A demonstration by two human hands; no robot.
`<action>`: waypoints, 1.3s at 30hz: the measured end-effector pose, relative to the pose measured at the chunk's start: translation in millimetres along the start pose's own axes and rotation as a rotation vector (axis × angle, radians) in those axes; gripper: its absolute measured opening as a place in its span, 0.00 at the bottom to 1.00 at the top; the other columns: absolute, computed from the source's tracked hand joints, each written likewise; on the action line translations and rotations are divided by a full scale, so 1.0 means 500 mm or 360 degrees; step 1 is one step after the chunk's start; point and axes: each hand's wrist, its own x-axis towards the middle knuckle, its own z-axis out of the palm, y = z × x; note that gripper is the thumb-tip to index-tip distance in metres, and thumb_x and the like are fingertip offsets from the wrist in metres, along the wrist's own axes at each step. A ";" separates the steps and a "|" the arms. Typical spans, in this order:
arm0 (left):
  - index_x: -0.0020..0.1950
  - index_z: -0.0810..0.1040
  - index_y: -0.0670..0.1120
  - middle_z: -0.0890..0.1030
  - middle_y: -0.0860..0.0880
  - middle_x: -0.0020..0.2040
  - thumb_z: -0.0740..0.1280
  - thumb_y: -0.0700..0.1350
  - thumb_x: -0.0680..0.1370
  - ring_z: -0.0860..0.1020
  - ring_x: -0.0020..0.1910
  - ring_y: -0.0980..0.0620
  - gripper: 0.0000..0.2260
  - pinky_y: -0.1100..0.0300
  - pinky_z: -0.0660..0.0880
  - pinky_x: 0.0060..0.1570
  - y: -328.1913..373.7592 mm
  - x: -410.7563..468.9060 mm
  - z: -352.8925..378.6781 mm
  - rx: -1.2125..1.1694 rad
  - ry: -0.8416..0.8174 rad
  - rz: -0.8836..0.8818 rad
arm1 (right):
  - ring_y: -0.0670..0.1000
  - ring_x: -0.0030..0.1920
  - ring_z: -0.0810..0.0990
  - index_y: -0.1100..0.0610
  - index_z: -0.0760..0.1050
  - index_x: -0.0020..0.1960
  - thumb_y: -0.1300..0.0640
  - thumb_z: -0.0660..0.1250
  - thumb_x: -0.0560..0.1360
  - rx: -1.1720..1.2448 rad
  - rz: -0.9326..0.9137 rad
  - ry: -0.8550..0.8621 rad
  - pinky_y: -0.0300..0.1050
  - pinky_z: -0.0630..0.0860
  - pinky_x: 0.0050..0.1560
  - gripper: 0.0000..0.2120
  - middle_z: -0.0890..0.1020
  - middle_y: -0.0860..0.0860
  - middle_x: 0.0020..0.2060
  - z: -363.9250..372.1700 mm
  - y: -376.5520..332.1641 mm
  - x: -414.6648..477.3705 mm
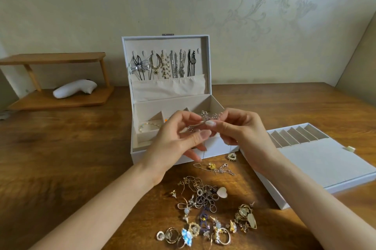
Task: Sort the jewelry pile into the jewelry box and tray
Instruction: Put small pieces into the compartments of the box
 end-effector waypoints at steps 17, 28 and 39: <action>0.45 0.76 0.55 0.79 0.56 0.39 0.64 0.56 0.73 0.76 0.31 0.60 0.07 0.69 0.72 0.33 -0.003 0.005 -0.024 0.0810 0.0305 0.0327 | 0.46 0.24 0.65 0.59 0.78 0.34 0.54 0.71 0.68 -0.0160 0.0021 0.0086 0.33 0.61 0.25 0.09 0.78 0.53 0.26 -0.015 -0.011 -0.001; 0.41 0.78 0.41 0.80 0.52 0.31 0.68 0.49 0.70 0.69 0.26 0.61 0.10 0.71 0.65 0.27 0.003 0.005 -0.015 0.0108 0.0190 0.0227 | 0.47 0.23 0.65 0.62 0.78 0.37 0.58 0.70 0.68 0.0137 0.0156 -0.0052 0.34 0.62 0.23 0.07 0.77 0.53 0.30 -0.016 -0.005 0.001; 0.38 0.74 0.41 0.79 0.51 0.32 0.67 0.46 0.70 0.72 0.30 0.58 0.08 0.69 0.66 0.25 -0.002 0.000 -0.002 -0.0336 0.0224 0.0081 | 0.46 0.28 0.68 0.57 0.73 0.36 0.58 0.64 0.70 0.0351 0.0236 -0.0370 0.35 0.64 0.29 0.05 0.72 0.51 0.30 -0.015 0.000 0.003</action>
